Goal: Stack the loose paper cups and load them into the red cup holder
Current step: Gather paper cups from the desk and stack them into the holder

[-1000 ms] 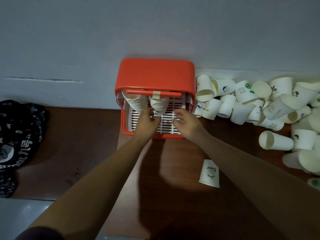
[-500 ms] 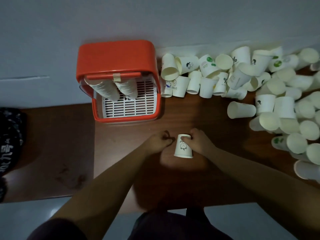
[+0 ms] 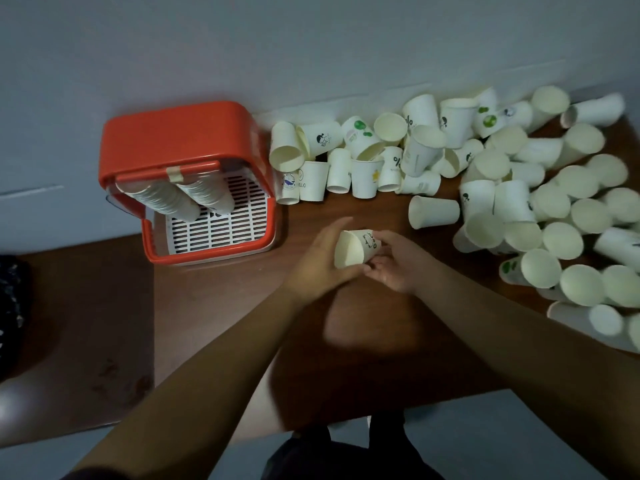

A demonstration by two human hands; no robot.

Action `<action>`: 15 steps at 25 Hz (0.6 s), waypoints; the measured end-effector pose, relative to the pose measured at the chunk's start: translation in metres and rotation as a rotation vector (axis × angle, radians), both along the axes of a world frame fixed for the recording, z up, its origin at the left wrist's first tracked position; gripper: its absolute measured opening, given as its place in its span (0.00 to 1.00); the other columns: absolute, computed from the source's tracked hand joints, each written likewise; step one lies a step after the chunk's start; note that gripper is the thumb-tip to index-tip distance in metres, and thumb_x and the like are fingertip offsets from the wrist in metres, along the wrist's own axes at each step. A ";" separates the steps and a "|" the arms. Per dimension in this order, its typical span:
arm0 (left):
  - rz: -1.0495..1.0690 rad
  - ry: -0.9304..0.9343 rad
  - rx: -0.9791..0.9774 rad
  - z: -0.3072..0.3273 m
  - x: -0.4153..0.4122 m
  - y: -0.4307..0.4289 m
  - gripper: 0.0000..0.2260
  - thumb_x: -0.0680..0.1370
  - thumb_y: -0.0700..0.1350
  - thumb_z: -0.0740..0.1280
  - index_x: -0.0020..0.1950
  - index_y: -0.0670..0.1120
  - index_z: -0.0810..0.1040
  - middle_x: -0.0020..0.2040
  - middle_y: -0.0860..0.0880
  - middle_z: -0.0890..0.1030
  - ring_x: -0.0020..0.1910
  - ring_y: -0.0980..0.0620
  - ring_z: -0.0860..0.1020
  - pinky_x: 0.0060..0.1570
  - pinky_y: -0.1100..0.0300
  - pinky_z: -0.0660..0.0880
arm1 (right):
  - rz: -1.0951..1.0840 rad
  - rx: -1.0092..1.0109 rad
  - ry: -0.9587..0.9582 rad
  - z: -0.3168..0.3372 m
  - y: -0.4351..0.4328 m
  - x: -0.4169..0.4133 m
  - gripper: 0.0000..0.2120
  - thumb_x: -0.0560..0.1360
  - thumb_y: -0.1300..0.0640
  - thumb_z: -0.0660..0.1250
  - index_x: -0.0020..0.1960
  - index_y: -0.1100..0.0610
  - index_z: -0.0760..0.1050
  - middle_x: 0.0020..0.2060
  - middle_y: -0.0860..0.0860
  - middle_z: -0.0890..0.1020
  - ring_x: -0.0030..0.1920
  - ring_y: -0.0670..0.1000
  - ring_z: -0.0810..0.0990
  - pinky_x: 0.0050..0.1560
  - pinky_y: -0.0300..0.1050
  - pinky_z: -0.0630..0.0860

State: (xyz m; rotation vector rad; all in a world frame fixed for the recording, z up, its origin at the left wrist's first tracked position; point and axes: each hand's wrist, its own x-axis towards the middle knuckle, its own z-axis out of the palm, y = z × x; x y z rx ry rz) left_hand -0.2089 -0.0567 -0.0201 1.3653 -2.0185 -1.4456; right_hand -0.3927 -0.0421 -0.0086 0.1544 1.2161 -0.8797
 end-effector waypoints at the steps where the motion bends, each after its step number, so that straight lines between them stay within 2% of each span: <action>1: 0.028 -0.003 -0.055 0.006 -0.012 -0.003 0.36 0.71 0.53 0.77 0.74 0.53 0.64 0.70 0.52 0.71 0.65 0.58 0.71 0.63 0.63 0.70 | -0.014 -0.015 -0.013 0.001 -0.001 -0.011 0.13 0.78 0.57 0.66 0.60 0.61 0.73 0.56 0.60 0.79 0.56 0.58 0.80 0.47 0.55 0.81; 3: 0.124 0.056 -0.083 0.013 -0.030 -0.009 0.31 0.72 0.51 0.76 0.69 0.51 0.65 0.63 0.53 0.75 0.58 0.61 0.75 0.55 0.66 0.72 | 0.032 -0.055 0.078 0.005 -0.006 -0.031 0.21 0.76 0.53 0.69 0.65 0.62 0.72 0.58 0.61 0.79 0.58 0.59 0.80 0.55 0.57 0.80; 4: 0.166 0.075 -0.072 0.013 -0.036 -0.013 0.28 0.72 0.50 0.76 0.66 0.51 0.65 0.60 0.53 0.76 0.55 0.62 0.76 0.52 0.66 0.72 | 0.128 -0.099 0.261 0.007 -0.009 -0.045 0.23 0.75 0.51 0.70 0.66 0.62 0.72 0.58 0.58 0.80 0.58 0.57 0.80 0.58 0.57 0.79; 5: 0.200 0.087 -0.052 0.013 -0.041 -0.017 0.27 0.72 0.49 0.76 0.64 0.52 0.66 0.58 0.53 0.76 0.54 0.63 0.76 0.51 0.66 0.73 | 0.296 -0.160 0.585 0.009 -0.011 -0.059 0.25 0.75 0.49 0.70 0.66 0.61 0.72 0.57 0.54 0.80 0.58 0.54 0.80 0.60 0.55 0.77; 6: 0.228 0.100 -0.040 0.012 -0.044 -0.021 0.26 0.72 0.49 0.77 0.63 0.53 0.66 0.59 0.53 0.76 0.56 0.63 0.76 0.53 0.64 0.74 | 0.498 -0.227 0.997 0.006 -0.013 -0.074 0.25 0.74 0.48 0.70 0.67 0.60 0.72 0.58 0.51 0.79 0.59 0.52 0.77 0.62 0.53 0.75; 7: 0.245 0.102 -0.049 0.009 -0.045 -0.024 0.26 0.72 0.51 0.77 0.63 0.53 0.68 0.61 0.52 0.76 0.58 0.60 0.75 0.56 0.60 0.75 | 0.672 -0.325 1.369 0.004 -0.014 -0.088 0.26 0.73 0.50 0.70 0.67 0.58 0.71 0.60 0.51 0.76 0.61 0.53 0.74 0.63 0.51 0.73; 8: 0.247 0.090 -0.078 0.007 -0.046 -0.027 0.27 0.71 0.54 0.76 0.65 0.53 0.69 0.62 0.51 0.74 0.61 0.57 0.75 0.60 0.55 0.76 | 0.803 -0.411 1.586 -0.002 -0.016 -0.100 0.26 0.72 0.52 0.71 0.67 0.58 0.70 0.62 0.53 0.75 0.62 0.54 0.72 0.63 0.51 0.70; 10: 0.242 0.029 -0.119 0.003 -0.043 -0.031 0.31 0.69 0.61 0.75 0.69 0.54 0.70 0.66 0.51 0.71 0.64 0.56 0.71 0.64 0.48 0.74 | 1.004 -0.447 1.708 -0.019 -0.018 -0.113 0.27 0.70 0.56 0.71 0.66 0.60 0.69 0.62 0.56 0.73 0.61 0.57 0.71 0.61 0.50 0.70; 12: 0.252 -0.019 -0.114 0.003 -0.037 -0.031 0.33 0.69 0.62 0.73 0.71 0.57 0.69 0.67 0.52 0.69 0.65 0.60 0.68 0.66 0.48 0.72 | 1.178 -0.440 1.788 -0.039 -0.021 -0.113 0.24 0.69 0.59 0.69 0.64 0.61 0.70 0.60 0.58 0.74 0.57 0.59 0.73 0.56 0.51 0.72; 15: 0.295 -0.056 -0.115 0.003 -0.025 -0.024 0.34 0.69 0.62 0.73 0.73 0.57 0.67 0.66 0.53 0.68 0.65 0.59 0.68 0.68 0.48 0.71 | 1.262 -0.507 1.872 -0.056 -0.024 -0.104 0.23 0.67 0.64 0.69 0.62 0.61 0.72 0.55 0.57 0.76 0.53 0.59 0.73 0.51 0.51 0.72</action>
